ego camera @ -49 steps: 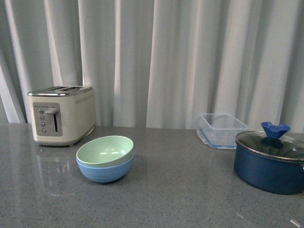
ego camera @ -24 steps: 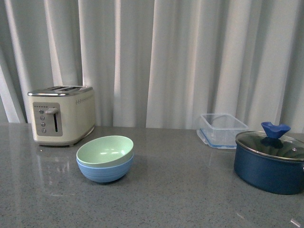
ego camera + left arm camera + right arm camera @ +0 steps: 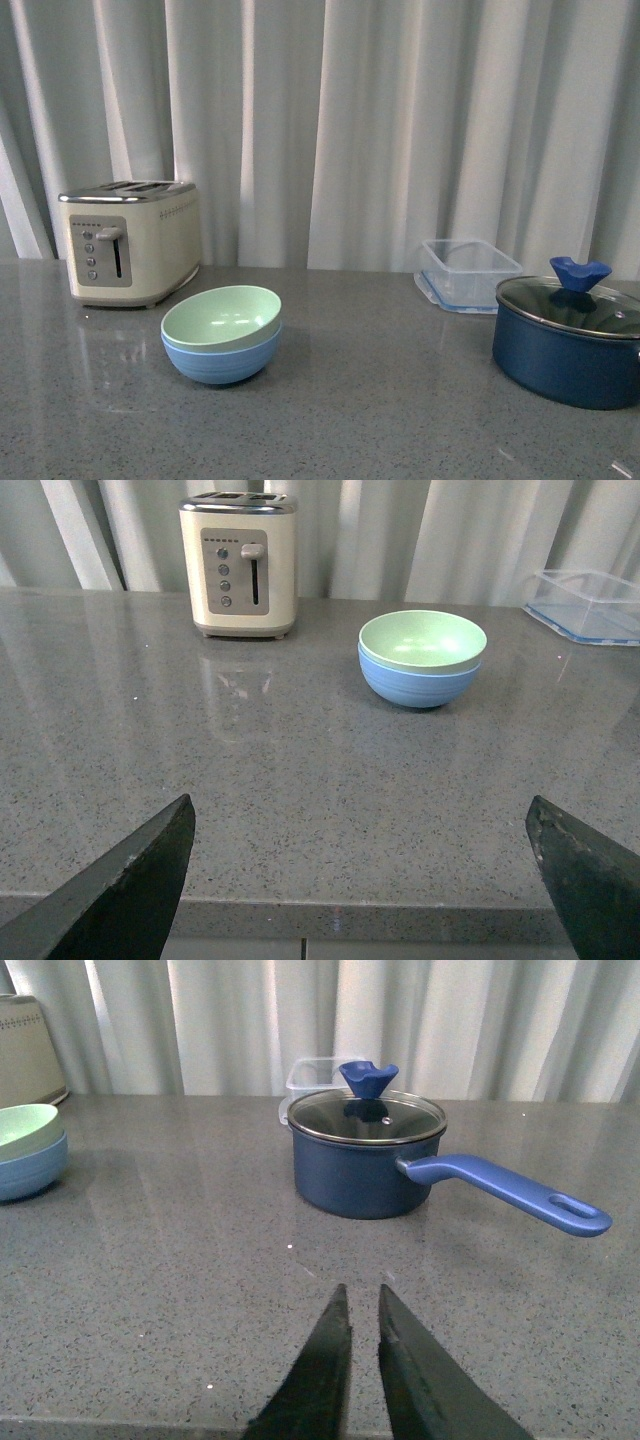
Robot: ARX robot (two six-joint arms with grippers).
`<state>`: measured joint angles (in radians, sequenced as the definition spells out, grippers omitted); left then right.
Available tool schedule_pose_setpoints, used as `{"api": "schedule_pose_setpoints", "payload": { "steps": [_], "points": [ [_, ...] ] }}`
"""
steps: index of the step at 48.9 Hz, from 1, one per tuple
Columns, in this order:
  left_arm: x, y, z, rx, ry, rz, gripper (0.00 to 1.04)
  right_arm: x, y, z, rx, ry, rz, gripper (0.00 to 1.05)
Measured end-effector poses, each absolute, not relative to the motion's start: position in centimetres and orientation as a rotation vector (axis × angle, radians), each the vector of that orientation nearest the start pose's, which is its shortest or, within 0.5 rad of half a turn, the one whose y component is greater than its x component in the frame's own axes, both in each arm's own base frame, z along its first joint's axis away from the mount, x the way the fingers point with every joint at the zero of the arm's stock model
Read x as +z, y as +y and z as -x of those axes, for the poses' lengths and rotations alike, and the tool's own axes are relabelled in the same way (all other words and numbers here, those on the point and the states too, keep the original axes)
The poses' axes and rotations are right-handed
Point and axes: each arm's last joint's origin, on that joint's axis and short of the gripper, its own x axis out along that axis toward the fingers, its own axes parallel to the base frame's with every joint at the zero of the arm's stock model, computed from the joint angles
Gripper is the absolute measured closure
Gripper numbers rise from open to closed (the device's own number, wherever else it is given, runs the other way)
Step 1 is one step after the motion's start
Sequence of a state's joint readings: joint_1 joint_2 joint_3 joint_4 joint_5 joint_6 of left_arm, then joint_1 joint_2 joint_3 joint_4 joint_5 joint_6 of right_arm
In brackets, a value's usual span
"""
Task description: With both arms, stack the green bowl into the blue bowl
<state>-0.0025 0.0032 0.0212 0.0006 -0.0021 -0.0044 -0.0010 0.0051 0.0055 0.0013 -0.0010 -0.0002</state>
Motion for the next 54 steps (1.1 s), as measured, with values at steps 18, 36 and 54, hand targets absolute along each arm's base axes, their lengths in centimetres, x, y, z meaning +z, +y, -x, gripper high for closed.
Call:
{"api": "schedule_pose_setpoints", "payload": {
  "steps": [18,36,54],
  "points": [
    [17.05,-0.02,-9.66,0.0,-0.019,0.004,0.07,16.51,-0.01,-9.77,0.0,-0.002,0.0,0.29],
    [17.05,-0.02,-9.66,0.0,-0.019,0.004,0.07,16.51,-0.01,-9.77,0.0,-0.002,0.0,0.1],
    [17.05,-0.02,-9.66,0.0,-0.019,0.004,0.07,16.51,-0.01,-9.77,0.0,-0.002,0.0,0.1]
  ]
}}
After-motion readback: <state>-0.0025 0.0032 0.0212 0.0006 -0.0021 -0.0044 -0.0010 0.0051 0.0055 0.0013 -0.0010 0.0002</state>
